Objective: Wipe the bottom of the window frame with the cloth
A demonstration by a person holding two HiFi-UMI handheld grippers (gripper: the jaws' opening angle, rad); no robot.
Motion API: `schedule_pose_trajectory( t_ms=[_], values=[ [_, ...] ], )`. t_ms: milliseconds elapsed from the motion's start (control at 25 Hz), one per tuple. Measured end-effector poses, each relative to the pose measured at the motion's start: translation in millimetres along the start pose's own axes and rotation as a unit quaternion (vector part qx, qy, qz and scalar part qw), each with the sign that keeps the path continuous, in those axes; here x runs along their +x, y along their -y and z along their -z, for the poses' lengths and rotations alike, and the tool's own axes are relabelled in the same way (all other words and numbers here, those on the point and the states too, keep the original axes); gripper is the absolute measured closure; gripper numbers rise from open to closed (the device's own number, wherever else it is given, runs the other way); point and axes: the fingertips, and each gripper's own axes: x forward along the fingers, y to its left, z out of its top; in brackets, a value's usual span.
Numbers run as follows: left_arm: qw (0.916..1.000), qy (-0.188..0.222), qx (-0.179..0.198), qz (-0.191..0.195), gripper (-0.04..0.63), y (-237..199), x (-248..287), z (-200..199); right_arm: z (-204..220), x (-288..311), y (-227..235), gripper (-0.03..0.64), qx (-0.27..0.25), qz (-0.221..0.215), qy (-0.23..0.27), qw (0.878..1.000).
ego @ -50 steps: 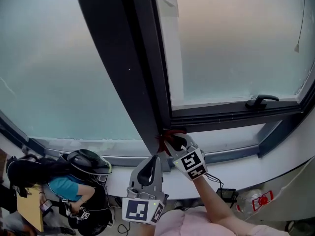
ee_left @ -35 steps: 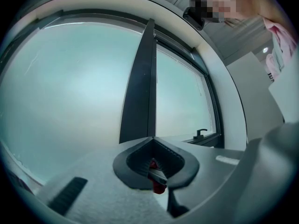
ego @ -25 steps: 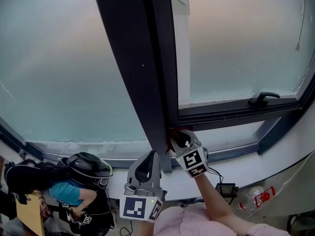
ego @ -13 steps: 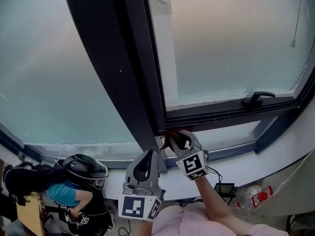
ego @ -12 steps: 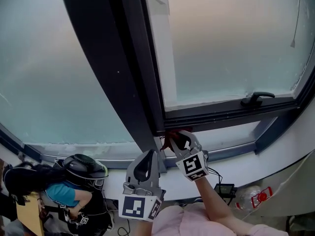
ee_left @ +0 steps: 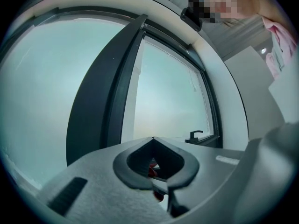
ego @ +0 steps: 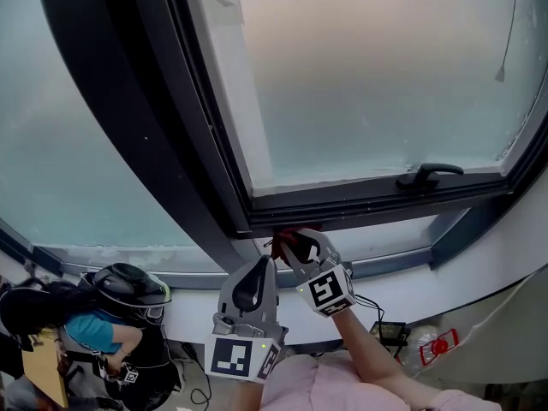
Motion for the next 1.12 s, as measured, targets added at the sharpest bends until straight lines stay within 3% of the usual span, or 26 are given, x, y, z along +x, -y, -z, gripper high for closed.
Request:
schedule_pose_trajectory(
  t_ms=[480,920,1120],
  values=[
    [0.9997,-0.001,0.006,-0.022,0.601,35,18,4,4,-8,5,0.541,-0.006,-0.030,0.004,1.000],
    [0.9996,-0.003,0.012,-0.025,0.601,42,18,4,9,-16,16,0.541,0.040,-0.022,0.016,0.999],
    [0.9997,-0.004,0.011,-0.024,0.601,40,18,4,8,-18,19,0.541,0.036,-0.024,0.019,0.999]
  ],
)
